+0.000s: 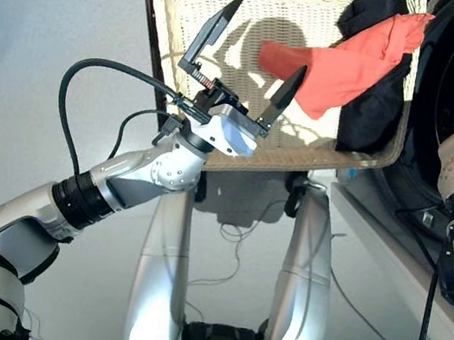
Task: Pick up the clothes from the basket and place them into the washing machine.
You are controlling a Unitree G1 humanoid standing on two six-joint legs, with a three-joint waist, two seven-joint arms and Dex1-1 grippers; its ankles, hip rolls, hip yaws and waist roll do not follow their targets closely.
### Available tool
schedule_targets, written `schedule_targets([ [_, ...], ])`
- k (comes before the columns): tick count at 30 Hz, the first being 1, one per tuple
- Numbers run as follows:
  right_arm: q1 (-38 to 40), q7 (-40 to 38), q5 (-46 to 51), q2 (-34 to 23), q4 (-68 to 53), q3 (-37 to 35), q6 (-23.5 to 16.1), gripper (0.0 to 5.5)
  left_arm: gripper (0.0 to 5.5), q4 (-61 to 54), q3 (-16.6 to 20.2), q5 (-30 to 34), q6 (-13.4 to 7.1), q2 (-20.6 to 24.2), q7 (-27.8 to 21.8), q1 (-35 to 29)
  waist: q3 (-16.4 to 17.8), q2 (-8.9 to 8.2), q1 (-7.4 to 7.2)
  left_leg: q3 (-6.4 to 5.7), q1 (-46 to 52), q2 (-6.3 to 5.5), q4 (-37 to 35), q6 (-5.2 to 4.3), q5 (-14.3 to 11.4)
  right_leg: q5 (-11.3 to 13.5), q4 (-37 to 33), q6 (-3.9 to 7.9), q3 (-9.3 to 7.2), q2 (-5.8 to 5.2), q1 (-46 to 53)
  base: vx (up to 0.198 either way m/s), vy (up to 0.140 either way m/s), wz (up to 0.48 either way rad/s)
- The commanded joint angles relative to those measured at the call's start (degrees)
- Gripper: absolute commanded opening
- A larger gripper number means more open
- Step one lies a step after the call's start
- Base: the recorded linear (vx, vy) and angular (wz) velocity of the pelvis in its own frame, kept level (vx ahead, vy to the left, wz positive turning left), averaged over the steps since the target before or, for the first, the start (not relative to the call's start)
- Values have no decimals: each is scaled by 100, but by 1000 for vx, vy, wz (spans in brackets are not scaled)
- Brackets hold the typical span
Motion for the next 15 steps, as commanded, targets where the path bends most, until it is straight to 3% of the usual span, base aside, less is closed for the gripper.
schedule_targets([
  [1, 323, -16, 61, 106, -901, -181, -559, 550, 550, -588, 339, 45, -172, -227, 64, 217, -87, 145, -151, 160, 516, 137, -118, -218, -222, 147, -413, -6, 207, 159, 252, 0, 0, 0],
  [8, 1493, 394, 87, 903, -2501, -95, -759, 550, 550, -472, 483, 71, -104, -357, 27, 323, -87, 29, -236, 200, 606, 194, -152, -199, -210, 148, -445, -16, 204, 209, 311, 0, 0, 0],
  [15, 2446, 1377, 309, 1080, -3710, 346, -756, 550, 550, -490, 532, 101, -59, -344, -121, 438, -87, -8, -291, 201, 605, 201, -201, -186, -147, 183, -487, -18, 194, 213, 323, 0, 0, 0],
])
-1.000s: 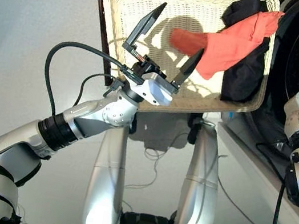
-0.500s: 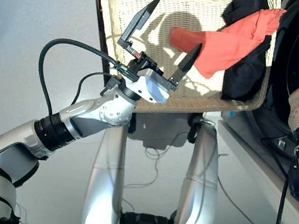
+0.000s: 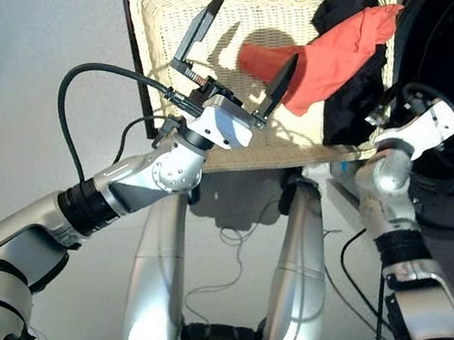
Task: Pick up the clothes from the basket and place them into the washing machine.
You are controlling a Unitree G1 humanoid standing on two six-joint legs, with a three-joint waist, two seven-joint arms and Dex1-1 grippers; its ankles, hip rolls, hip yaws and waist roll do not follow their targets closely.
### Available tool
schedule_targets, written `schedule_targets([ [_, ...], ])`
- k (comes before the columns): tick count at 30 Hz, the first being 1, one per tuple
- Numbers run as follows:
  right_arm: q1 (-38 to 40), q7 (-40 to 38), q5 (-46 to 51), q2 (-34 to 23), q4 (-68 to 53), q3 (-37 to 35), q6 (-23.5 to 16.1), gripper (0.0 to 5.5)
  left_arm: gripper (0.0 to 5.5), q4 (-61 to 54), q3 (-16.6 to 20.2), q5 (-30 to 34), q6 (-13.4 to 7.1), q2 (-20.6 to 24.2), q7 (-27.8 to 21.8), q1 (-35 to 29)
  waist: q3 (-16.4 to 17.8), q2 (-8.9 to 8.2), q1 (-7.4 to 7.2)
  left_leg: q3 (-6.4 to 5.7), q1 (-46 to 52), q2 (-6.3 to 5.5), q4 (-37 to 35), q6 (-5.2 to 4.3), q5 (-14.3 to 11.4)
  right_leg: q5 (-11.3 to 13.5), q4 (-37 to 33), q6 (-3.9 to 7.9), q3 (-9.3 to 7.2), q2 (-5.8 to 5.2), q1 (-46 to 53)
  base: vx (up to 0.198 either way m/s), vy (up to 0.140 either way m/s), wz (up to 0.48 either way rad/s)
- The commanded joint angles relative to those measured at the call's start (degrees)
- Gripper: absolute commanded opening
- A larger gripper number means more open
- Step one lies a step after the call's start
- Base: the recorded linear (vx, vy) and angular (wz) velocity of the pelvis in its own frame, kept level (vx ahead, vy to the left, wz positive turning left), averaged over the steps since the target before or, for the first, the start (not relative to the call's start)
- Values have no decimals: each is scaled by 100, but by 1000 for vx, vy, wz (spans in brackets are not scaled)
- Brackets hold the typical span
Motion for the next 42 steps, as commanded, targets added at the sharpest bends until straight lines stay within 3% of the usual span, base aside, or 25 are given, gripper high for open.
schedule_targets([
  [1, 206, 589, 49, -164, -932, 159, -341, 550, 550, -512, 166, 116, -184, 14, -90, 94, -83, 16, -16, 67, 430, 53, -238, -200, -50, 158, -478, -7, 70, 80, 238, 0, 0, 0],
  [8, 345, 1121, -82, -416, -1676, 648, -169, 550, 550, -617, 282, 150, -210, 219, -149, 252, -83, 2, -1, 54, 451, 56, -255, -204, -24, 194, -494, -6, 71, 81, 260, 0, 0, 0],
  [15, -68, 1114, -290, -349, -1418, 944, -19, 550, 550, -719, 353, 64, -272, 253, -153, 311, -83, 32, 50, 17, 424, 53, -210, -204, -37, 187, -453, -9, 64, 74, 252, 0, 0, 0],
  [28, -1852, 497, -115, 630, 1250, 1008, 298, 550, 550, -1046, 335, -565, -490, 43, 1, 256, -83, 246, 323, -53, 233, -6, 89, -185, -152, 74, -100, -33, -8, 65, 71, 0, 0, 0],
  [42, -2522, 538, 129, 889, 3062, 855, 661, 550, 550, -1288, 245, -719, -526, -61, 15, 97, -83, 424, 494, -137, -27, -57, 490, -186, -277, -113, 382, -29, -96, 52, -170, 0, 0, 0],
])
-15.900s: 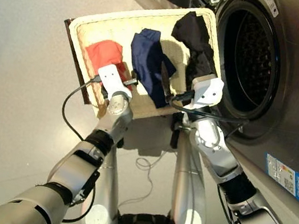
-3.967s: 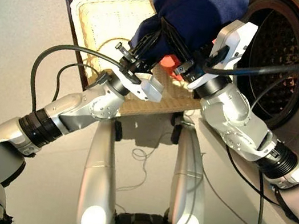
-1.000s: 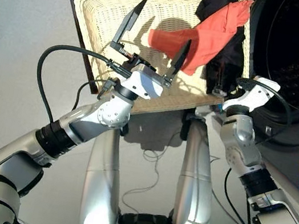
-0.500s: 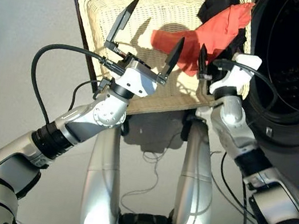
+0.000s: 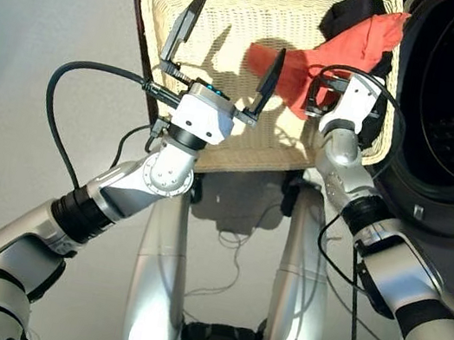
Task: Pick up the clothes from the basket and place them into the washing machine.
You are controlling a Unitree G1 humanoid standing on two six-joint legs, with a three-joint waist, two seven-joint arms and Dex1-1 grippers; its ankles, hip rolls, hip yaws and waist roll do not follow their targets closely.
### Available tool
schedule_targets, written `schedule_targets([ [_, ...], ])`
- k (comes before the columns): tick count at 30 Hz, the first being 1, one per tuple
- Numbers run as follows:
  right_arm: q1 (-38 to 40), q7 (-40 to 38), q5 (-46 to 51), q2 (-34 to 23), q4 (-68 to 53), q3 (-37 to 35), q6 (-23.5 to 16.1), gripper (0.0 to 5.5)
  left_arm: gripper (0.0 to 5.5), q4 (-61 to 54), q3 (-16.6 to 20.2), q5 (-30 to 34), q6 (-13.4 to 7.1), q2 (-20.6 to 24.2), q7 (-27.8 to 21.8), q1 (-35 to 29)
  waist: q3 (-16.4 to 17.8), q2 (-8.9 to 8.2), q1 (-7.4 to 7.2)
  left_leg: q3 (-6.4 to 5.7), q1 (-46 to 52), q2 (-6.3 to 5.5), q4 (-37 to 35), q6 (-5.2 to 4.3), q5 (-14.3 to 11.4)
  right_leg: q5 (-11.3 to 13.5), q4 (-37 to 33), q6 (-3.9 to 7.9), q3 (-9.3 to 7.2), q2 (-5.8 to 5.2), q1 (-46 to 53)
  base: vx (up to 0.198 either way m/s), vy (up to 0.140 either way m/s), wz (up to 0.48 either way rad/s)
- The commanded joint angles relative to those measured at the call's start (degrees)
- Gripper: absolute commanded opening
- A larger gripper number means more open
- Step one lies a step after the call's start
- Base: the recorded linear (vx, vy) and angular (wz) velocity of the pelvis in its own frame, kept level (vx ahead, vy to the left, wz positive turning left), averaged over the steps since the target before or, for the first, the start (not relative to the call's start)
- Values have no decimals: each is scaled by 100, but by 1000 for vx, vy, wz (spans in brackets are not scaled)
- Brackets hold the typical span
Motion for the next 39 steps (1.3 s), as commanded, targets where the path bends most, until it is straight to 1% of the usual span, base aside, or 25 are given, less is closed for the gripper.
schedule_targets([
  [1, -336, 69, 213, -4, 203, -97, 38, 550, 550, -917, 23, -52, -403, -127, 116, -80, -86, 427, 49, 15, 169, 19, 99, -37, -181, 125, -228, 39, -62, 61, 62, 0, 0, 0],
  [6, -505, 184, 27, -23, 446, 23, 168, 550, 550, -971, 12, -60, -430, -84, 78, -67, -86, 465, 83, -23, 79, 11, 226, -34, -207, 95, -94, 48, -77, 53, -19, 0, 0, 0],
  [9, -608, 224, -15, -37, 552, 52, 209, 550, 550, -988, 9, -75, -438, -61, 57, -75, -86, 484, 98, -27, 40, 16, 253, -39, -203, 93, -60, 47, -89, 36, -55, 0, 0, 0],
  [12, -838, 278, -195, -119, 740, 121, 299, 550, 550, -1035, 7, -133, -488, -19, 1, -82, -86, 517, 133, -31, 11, -4, 266, -42, -186, 101, -32, 44, -101, 20, -85, 0, 0, 0],
  [18, -1083, 281, -260, -220, 891, 159, 311, 550, 550, -1044, -23, -232, -496, -3, -71, -91, -86, 557, 169, -50, -43, -12, 286, -40, -166, 93, 14, 39, -110, 26, -131, 0, 0, 0],
  [19, -1150, 298, -257, -262, 890, 162, 303, 462, 550, -1045, -28, -260, -502, 16, -116, -81, -86, 562, 174, -52, -44, -14, 282, -36, -161, 93, 18, 39, -109, 27, -143, 0, 0, 0],
  [20, -1158, 295, -259, -289, 893, 157, 300, 203, 550, -1044, -26, -267, -497, 21, -136, -73, -86, 564, 177, -51, -43, -14, 277, -36, -157, 95, 23, 39, -108, 24, -151, 0, 0, 0],
  [21, -1163, 284, -283, -303, 883, 165, 291, 30, 550, -1039, -35, -268, -490, 23, -149, -74, -86, 563, 176, -48, -42, -13, 276, -36, -156, 100, 17, 39, -106, 21, -151, 0, 0, 0],
  [22, -1165, 287, -297, -324, 844, 180, 284, 0, 550, -1036, -36, -267, -483, 30, -154, -70, -86, 561, 177, -45, -36, -14, 263, -37, -152, 102, 8, 41, -106, 21, -146, 0, 0, 0],
  [29, -1075, 216, -313, -418, 481, 218, 187, 0, 550, -1019, -7, -258, -451, 88, -171, -45, -86, 529, 134, -30, -9, -10, 197, -28, -138, 133, -78, 37, -99, 22, -117, 0, 0, 0],
  [33, -895, 159, -411, -555, 25, 256, 131, 0, 550, -996, 32, -212, -410, 131, -164, -3, -86, 472, 80, -24, -10, 5, 163, -25, -125, 142, -103, 35, -82, 39, -133, 0, 0, 0],
  [36, -726, 103, -656, -773, -399, 312, 85, 0, 550, -1014, 86, -132, -390, 170, -125, 17, -86, 435, 38, -25, -14, 4, 148, -25, -121, 146, -121, 37, -73, 37, -131, 0, 0, 0],
  [39, -440, 7, -672, -1021, -898, 199, -34, 0, 550, -1036, 159, -74, -377, 211, -72, 110, -86, 389, -11, -27, -24, 10, 150, -22, -119, 147, -125, 48, -64, 38, -136, 0, 0, 0],
])
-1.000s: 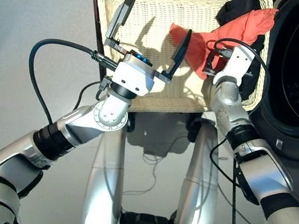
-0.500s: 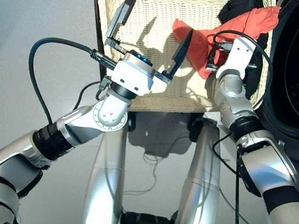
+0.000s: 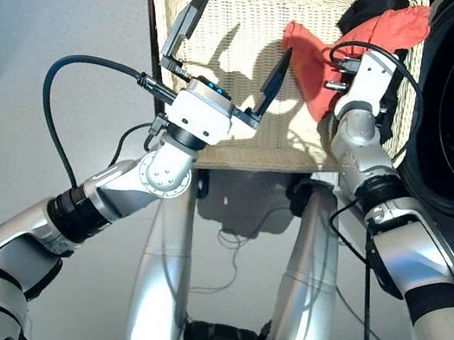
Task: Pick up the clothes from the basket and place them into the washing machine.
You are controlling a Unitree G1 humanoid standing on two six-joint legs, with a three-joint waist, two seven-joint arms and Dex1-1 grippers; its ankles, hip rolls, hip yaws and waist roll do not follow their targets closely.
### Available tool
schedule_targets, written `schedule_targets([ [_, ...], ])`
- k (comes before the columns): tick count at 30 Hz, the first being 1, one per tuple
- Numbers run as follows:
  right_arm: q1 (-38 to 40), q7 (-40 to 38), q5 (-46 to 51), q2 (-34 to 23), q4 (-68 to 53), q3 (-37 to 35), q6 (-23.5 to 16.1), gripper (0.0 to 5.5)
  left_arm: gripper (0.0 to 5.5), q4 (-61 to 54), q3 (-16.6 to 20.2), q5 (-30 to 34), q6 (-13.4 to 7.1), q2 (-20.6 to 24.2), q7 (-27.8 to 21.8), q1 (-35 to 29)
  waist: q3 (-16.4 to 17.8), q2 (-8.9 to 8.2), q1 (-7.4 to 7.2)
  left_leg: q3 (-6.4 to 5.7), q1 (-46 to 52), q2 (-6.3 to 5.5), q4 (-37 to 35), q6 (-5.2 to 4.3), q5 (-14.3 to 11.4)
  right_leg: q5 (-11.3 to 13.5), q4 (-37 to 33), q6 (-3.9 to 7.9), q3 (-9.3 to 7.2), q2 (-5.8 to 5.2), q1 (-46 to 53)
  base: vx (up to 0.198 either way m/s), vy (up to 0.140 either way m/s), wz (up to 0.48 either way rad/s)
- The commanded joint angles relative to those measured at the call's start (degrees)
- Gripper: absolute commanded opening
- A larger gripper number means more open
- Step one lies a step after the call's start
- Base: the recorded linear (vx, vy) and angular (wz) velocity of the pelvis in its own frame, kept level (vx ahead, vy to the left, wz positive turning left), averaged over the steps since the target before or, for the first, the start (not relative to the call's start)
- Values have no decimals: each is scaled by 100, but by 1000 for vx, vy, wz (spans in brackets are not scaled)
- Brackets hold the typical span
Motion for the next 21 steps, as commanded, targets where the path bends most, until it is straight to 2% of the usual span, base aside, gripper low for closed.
schedule_targets([
  [1, -1, -189, -350, -556, -958, -67, -447, 0, 550, -938, 221, 179, -322, 74, 132, 161, -94, 263, -178, 131, 281, 16, -150, 79, -66, 353, -595, 176, 34, 74, 180, 0, 0, 0],
  [5, 587, -372, -484, -930, -1860, -367, -654, 0, 550, -993, 363, 313, -256, 159, 222, 270, -94, 187, -280, 128, 278, 20, -166, 90, -73, 344, -612, 191, 55, 86, 168, 0, 0, 0],
  [11, 1686, -760, -818, -1493, -2908, -1341, -1015, 0, 550, -1138, 584, 503, -259, 360, 378, 419, -94, 66, -418, 131, 272, 28, -175, 110, -78, 364, -629, 226, 71, 100, 145, 0, 0, 0],
  [13, 2022, -956, -1228, -1733, -3187, -1620, -1018, 0, 550, -1184, 650, 546, -257, 430, 386, 465, -94, 16, -467, 133, 273, 28, -179, 117, -95, 355, -634, 236, 80, 111, 136, 0, 0, 0],
  [21, 2627, -1970, -1846, -1825, -3279, -2629, -1231, 0, 550, -1234, 725, 632, -319, 545, 572, 447, -94, -51, -564, 142, 284, 70, -140, 115, -134, 327, -623, 262, 94, 134, 155, 0, 0, 0],
])
